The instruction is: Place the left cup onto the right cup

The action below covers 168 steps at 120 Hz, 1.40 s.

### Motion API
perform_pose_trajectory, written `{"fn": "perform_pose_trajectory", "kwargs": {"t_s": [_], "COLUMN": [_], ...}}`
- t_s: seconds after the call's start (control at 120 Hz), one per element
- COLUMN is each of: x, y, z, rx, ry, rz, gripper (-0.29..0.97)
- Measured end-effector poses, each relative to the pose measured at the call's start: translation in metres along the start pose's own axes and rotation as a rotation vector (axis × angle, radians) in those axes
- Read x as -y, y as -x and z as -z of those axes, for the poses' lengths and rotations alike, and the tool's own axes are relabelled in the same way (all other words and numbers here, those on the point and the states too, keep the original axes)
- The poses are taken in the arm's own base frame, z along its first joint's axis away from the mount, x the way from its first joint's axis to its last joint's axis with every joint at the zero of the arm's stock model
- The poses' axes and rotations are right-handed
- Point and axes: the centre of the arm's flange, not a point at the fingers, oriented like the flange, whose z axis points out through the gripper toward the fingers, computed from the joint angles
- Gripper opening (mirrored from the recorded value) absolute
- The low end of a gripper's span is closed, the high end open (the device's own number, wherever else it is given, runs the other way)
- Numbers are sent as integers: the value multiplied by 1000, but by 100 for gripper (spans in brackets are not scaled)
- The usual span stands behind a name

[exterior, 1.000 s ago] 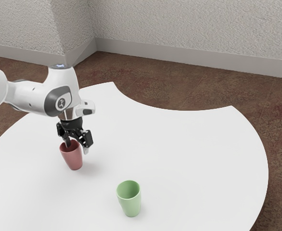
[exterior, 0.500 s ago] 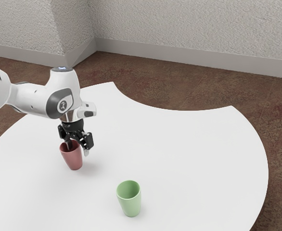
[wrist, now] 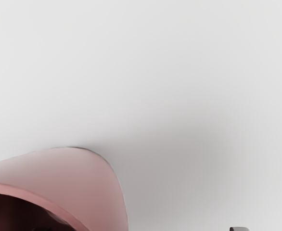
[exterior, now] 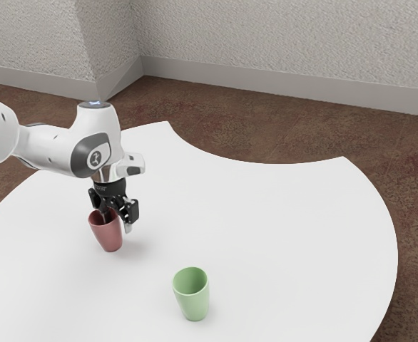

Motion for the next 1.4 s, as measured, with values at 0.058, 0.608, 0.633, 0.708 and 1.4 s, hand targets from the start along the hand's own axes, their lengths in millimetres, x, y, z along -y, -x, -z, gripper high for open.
{"fn": "perform_pose_trajectory", "kwargs": {"t_s": [0.058, 0.608, 0.633, 0.708, 1.4], "x": [0, 0, 0, 0, 3], "y": [0, 3, 2, 2, 1], "z": [0, -9, -9, -10, -11], "rx": [0, 14, 13, 11, 1], "ry": [0, 1, 1, 0, -2], "rz": [-1, 2, 2, 3, 9], "gripper": [44, 29, 29, 28, 5]}}
